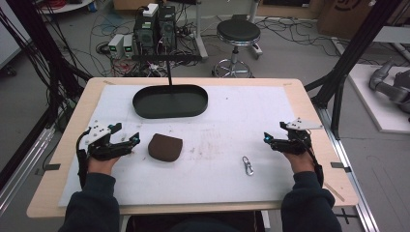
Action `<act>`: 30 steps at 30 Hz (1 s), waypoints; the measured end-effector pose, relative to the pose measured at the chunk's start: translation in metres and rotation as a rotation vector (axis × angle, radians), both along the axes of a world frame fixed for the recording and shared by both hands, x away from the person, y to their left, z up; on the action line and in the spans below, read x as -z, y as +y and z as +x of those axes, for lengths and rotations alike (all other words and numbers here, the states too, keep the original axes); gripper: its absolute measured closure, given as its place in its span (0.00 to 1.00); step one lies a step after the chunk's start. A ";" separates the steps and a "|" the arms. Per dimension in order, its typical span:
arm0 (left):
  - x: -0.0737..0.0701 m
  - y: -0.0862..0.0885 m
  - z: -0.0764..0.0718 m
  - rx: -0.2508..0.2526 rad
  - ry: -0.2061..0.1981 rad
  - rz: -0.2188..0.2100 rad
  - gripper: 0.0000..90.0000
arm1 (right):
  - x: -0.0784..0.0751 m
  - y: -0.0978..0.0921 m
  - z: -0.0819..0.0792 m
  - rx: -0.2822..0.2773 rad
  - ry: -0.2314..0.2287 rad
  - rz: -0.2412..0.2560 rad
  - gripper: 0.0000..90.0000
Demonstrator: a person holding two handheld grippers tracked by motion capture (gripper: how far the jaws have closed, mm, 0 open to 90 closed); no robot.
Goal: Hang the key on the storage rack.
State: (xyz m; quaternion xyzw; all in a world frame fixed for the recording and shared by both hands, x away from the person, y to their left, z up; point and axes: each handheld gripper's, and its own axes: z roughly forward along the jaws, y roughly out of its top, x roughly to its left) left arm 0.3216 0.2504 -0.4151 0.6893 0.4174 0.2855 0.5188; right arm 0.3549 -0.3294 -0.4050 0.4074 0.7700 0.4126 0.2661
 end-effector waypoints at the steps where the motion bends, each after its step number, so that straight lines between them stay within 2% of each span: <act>1: 0.001 0.000 0.000 -0.006 0.002 -0.005 0.22 | 0.000 -0.001 0.000 0.002 0.002 0.006 0.24; 4: 0.001 0.000 0.000 -0.007 0.007 -0.008 0.22 | 0.000 -0.001 -0.001 0.001 0.001 0.010 0.24; 6: 0.002 -0.001 0.001 -0.003 0.010 -0.026 0.23 | 0.000 -0.001 -0.001 -0.006 0.001 0.013 0.24; 10: 0.002 -0.003 0.002 0.004 0.010 -0.026 0.23 | 0.001 -0.002 -0.001 -0.011 0.012 0.015 0.24; 11: 0.001 -0.003 0.001 0.003 0.012 -0.020 0.23 | 0.001 -0.002 -0.002 -0.030 0.018 0.016 0.28; 16: 0.001 -0.003 0.001 0.008 0.008 -0.018 0.23 | 0.001 0.002 -0.006 -0.071 0.023 0.009 0.28; 20: 0.000 -0.003 -0.001 0.020 0.005 -0.024 0.23 | 0.003 0.013 -0.010 -0.210 0.098 0.019 0.35; 21: -0.001 -0.003 -0.001 0.022 0.005 -0.024 0.23 | 0.005 0.018 -0.012 -0.265 0.123 0.003 0.39; 22: -0.001 -0.003 -0.001 0.022 0.005 -0.024 0.23 | 0.005 0.018 -0.012 -0.265 0.123 0.003 0.39; 23: 0.000 -0.003 -0.001 0.026 0.006 -0.022 0.24 | 0.008 0.026 -0.015 -0.331 0.152 -0.033 0.43; 24: 0.000 -0.003 0.000 0.028 0.012 -0.023 0.24 | 0.010 0.028 -0.015 -0.359 0.166 -0.036 0.46; 26: 0.001 -0.003 0.001 0.026 0.012 -0.025 0.24 | 0.011 0.030 -0.015 -0.380 0.183 -0.033 0.49; 28: 0.001 -0.002 0.000 0.023 0.013 -0.026 0.24 | 0.014 0.033 -0.014 -0.407 0.221 -0.035 0.53; 29: 0.001 -0.001 0.000 0.024 0.014 -0.025 0.24 | 0.017 0.036 -0.014 -0.439 0.249 -0.046 0.53; 30: 0.001 -0.001 0.000 0.020 0.016 -0.026 0.24 | 0.017 0.036 -0.014 -0.439 0.249 -0.046 0.53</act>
